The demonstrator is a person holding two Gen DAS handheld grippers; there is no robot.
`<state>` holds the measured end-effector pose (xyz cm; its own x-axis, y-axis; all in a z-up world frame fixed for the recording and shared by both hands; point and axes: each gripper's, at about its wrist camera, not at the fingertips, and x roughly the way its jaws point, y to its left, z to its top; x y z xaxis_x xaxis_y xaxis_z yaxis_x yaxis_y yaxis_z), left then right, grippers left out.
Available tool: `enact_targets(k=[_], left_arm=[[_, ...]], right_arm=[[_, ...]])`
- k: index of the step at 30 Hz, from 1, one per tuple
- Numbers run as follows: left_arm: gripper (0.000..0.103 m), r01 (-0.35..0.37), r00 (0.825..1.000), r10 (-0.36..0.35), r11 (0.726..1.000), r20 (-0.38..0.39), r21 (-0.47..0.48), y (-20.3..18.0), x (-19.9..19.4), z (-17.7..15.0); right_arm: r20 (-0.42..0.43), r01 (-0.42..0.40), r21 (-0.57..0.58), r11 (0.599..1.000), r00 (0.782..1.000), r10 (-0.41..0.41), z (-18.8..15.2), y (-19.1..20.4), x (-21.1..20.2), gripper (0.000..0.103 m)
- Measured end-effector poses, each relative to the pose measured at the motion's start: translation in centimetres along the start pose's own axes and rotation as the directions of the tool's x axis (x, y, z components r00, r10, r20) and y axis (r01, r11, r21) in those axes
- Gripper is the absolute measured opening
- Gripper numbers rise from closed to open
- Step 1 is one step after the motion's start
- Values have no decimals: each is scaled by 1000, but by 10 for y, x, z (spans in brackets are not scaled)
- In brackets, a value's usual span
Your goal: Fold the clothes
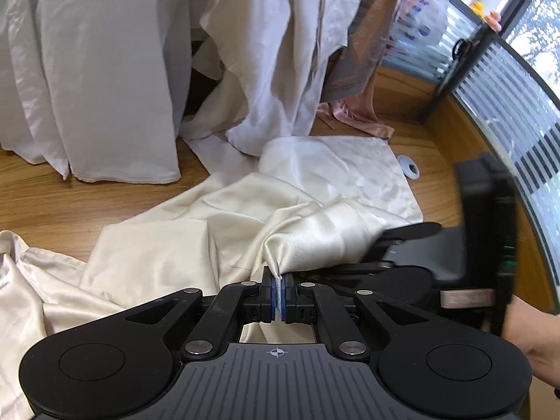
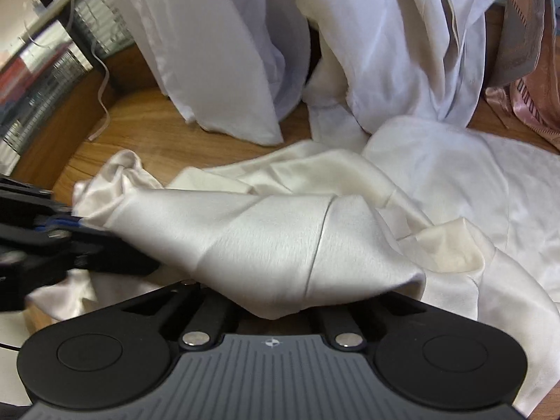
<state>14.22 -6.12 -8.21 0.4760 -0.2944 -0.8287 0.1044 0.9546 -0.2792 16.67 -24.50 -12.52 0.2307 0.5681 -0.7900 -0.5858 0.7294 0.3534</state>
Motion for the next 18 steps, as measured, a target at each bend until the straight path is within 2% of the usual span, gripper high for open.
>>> enact_targets(k=[6,11,15,18], left_arm=[[10,25,1000,-25,1000,8,3,1,0,3],[11,47,999,-47,997,3,61,-10,-1,3],[16,73,996,-79,989,40,129,-23,-17,2],[16,99,990,-116,976,76,195,-37,-36,3]], right_arm=[[65,-33,0,999,997,33,1,1,-61,2],[148,-17,45,999,989,10,1,-6,-108,2],[200,-37,84,996,980,20,6,-9,-137,2],[226,-66,101,993,973,42,11,-6,-161,2]])
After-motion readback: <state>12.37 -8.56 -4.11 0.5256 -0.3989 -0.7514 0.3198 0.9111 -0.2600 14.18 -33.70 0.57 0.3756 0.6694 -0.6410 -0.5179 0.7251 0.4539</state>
